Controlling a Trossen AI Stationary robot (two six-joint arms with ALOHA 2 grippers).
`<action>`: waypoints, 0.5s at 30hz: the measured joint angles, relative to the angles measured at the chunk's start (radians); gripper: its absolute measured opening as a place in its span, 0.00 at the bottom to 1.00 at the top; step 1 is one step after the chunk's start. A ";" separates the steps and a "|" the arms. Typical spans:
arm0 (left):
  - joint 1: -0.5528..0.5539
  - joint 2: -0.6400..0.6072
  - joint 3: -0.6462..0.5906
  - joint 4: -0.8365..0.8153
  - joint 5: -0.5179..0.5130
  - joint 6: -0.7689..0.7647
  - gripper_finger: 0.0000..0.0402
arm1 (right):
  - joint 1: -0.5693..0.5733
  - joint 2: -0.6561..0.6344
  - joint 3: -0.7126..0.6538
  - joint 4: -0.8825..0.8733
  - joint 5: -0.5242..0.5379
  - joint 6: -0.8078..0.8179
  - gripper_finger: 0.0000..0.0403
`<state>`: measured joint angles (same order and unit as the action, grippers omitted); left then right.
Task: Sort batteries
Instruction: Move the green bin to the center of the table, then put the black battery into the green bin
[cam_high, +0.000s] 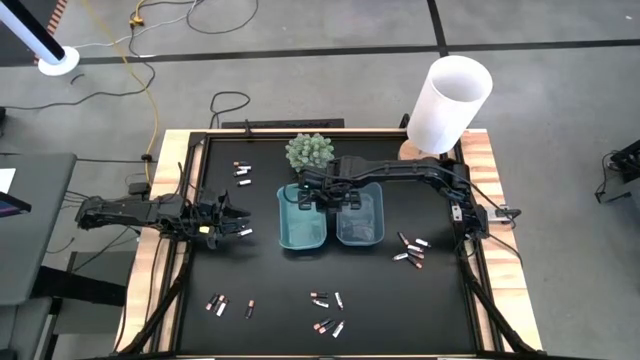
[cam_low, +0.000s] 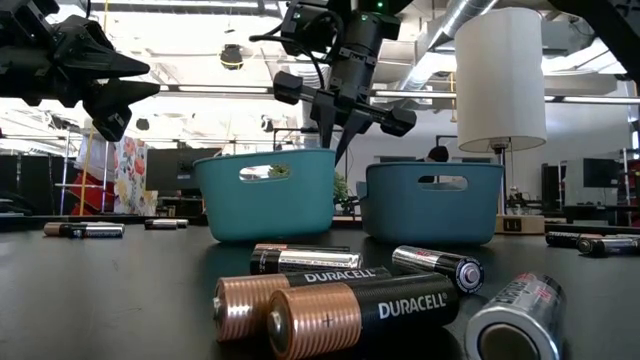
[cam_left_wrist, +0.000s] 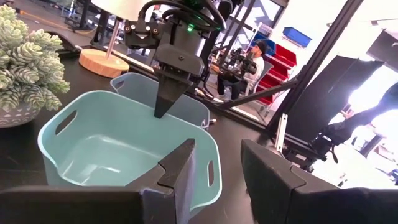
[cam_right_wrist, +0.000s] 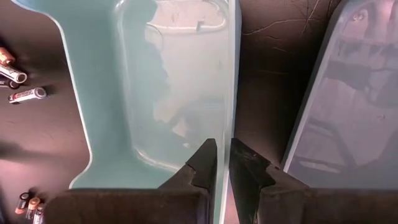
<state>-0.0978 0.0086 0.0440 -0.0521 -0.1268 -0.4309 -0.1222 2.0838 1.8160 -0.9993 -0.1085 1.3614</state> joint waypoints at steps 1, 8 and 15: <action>0.000 0.000 0.000 0.000 0.000 0.000 0.31 | -0.003 0.000 0.000 -0.004 0.000 0.000 0.15; 0.000 0.000 0.000 0.000 0.000 -0.002 0.31 | -0.005 0.000 0.000 -0.051 0.001 -0.004 0.15; 0.000 0.000 0.000 0.000 0.000 -0.004 0.31 | -0.013 -0.003 0.000 -0.051 -0.057 -0.099 0.15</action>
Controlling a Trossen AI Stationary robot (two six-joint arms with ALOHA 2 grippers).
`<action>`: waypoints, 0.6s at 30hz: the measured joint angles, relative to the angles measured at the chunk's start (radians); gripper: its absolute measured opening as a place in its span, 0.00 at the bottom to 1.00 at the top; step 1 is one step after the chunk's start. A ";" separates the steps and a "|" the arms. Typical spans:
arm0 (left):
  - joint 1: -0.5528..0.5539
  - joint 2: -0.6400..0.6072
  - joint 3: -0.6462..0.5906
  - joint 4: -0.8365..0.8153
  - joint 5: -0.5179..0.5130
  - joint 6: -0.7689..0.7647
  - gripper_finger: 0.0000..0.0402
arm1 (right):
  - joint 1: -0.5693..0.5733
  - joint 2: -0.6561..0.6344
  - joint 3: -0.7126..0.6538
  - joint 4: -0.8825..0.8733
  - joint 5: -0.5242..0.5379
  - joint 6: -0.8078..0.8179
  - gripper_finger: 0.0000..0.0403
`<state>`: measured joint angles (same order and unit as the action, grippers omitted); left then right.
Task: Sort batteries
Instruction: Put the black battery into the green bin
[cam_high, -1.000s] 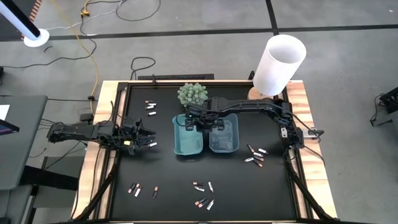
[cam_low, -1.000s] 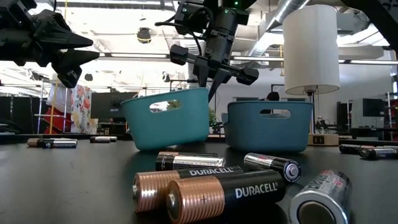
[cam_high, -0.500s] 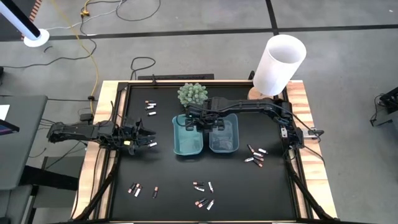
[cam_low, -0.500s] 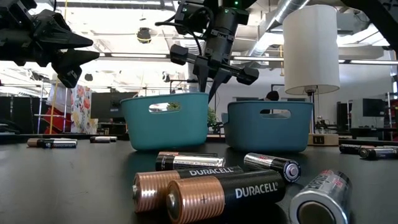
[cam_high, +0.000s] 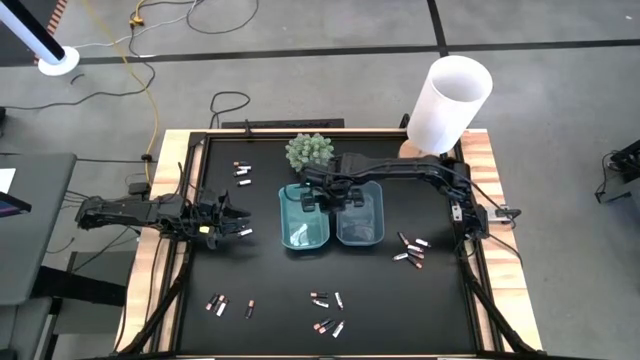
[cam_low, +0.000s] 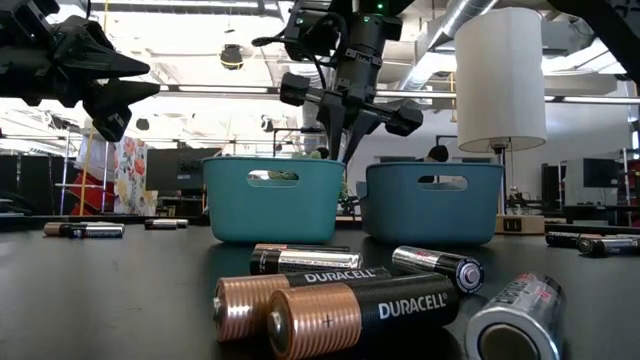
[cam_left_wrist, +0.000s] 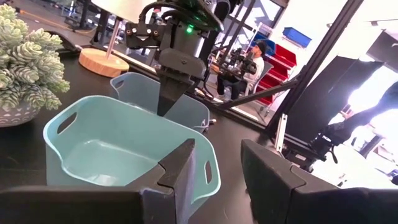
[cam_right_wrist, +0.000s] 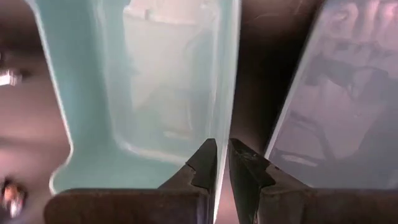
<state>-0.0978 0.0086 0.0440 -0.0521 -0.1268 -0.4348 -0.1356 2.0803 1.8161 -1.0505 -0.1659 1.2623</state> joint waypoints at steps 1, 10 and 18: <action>0.000 0.000 0.000 0.000 0.002 -0.004 0.31 | -0.002 -0.003 0.002 -0.003 -0.022 -0.022 0.15; 0.000 0.000 0.000 -0.002 0.016 -0.008 0.31 | 0.047 -0.162 0.045 -0.015 0.061 -0.229 0.15; 0.000 0.000 0.000 -0.002 0.017 0.038 0.31 | 0.313 -0.296 0.044 -0.208 0.495 -0.348 0.15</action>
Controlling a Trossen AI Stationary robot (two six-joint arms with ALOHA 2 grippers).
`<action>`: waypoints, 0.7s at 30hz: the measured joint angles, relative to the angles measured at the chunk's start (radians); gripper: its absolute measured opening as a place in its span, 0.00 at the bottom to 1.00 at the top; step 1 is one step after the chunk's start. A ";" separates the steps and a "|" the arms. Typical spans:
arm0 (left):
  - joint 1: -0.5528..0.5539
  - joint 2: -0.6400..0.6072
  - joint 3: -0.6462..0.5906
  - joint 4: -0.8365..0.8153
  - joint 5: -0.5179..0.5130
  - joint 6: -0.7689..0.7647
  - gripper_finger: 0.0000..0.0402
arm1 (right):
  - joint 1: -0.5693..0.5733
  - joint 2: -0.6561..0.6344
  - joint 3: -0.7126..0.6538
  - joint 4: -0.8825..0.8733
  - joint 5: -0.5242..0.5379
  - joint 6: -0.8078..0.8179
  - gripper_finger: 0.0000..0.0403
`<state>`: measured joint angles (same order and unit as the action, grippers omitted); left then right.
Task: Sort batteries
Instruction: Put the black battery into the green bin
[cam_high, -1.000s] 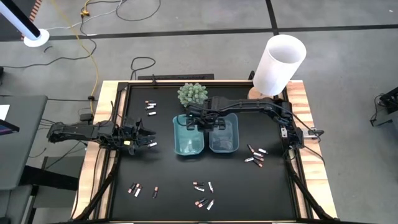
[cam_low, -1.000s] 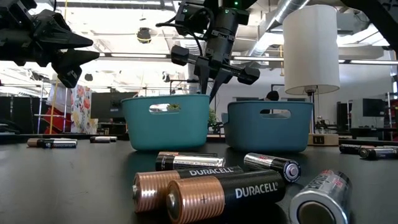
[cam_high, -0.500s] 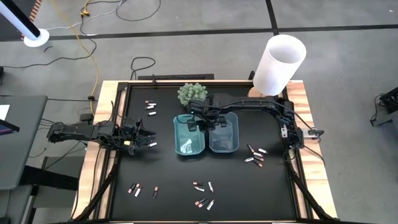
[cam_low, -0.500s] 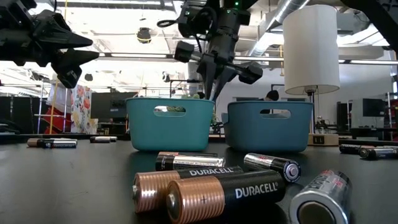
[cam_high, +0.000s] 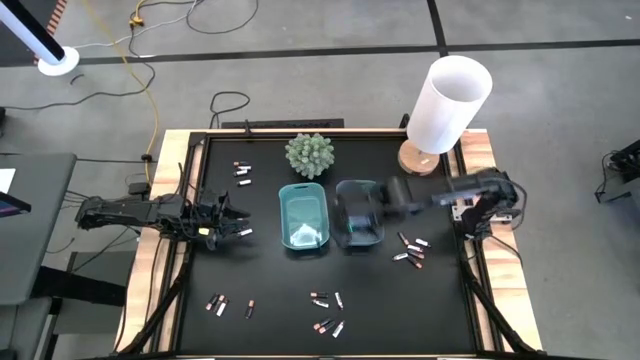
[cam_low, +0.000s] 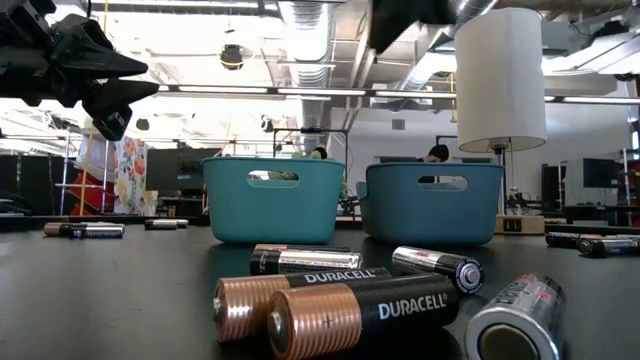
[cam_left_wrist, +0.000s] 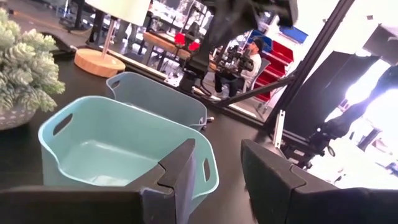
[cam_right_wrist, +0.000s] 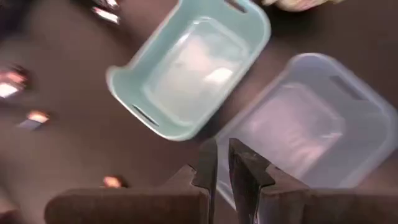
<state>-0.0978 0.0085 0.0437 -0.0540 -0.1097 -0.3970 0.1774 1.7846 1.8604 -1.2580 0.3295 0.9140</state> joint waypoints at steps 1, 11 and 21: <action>0.000 0.000 0.000 0.000 0.000 0.006 0.31 | 0.042 0.000 -0.009 -0.027 0.055 0.023 0.15; 0.000 0.000 0.000 0.000 -0.001 -0.065 0.31 | 0.439 0.001 -0.382 -0.006 0.151 0.512 0.15; 0.000 0.000 -0.004 0.064 -0.043 -0.053 0.31 | 0.734 -0.079 -0.719 0.112 0.632 1.080 0.15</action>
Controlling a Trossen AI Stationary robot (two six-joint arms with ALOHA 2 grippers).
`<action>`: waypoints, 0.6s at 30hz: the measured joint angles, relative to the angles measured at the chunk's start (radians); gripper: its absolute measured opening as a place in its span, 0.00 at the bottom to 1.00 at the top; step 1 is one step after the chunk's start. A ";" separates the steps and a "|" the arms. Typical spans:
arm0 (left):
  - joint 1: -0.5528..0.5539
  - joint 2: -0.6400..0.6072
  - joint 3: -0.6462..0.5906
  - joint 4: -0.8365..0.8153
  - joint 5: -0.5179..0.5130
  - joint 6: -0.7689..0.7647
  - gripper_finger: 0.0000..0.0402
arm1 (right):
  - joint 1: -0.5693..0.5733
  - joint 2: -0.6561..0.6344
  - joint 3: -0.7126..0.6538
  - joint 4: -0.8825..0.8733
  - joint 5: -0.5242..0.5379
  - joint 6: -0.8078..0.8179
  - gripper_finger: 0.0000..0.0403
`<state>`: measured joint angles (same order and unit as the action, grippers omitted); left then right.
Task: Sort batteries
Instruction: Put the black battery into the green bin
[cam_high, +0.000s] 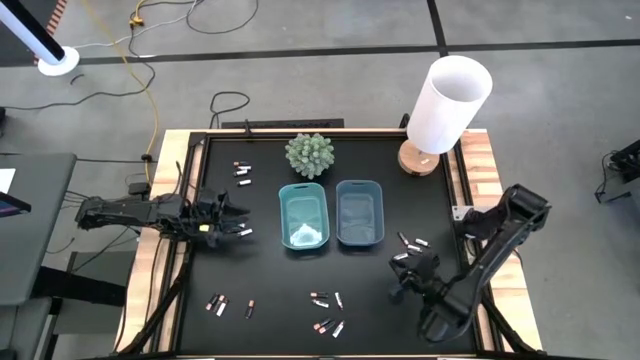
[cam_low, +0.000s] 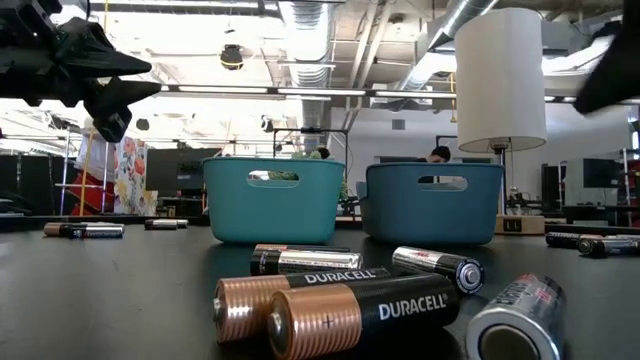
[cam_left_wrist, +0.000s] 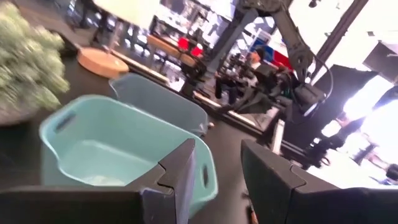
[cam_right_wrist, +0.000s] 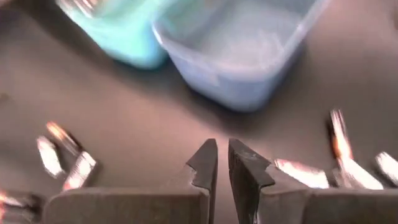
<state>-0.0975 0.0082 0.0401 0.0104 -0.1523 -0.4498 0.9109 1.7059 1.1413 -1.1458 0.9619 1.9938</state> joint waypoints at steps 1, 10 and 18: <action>0.000 0.000 0.000 0.010 -0.018 0.026 0.31 | 0.014 -0.011 -0.026 0.011 0.075 -0.005 0.15; 0.000 0.000 0.000 0.019 -0.048 0.227 0.31 | -0.063 -0.032 -0.124 0.036 0.249 -0.187 0.15; 0.000 0.000 0.000 0.050 -0.144 0.378 0.31 | -0.191 -0.032 -0.133 0.091 0.248 -0.341 0.15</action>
<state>-0.0971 0.0082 0.0399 0.0604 -0.2963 -0.0718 0.7197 1.6741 1.0088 -1.0550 1.2098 1.6531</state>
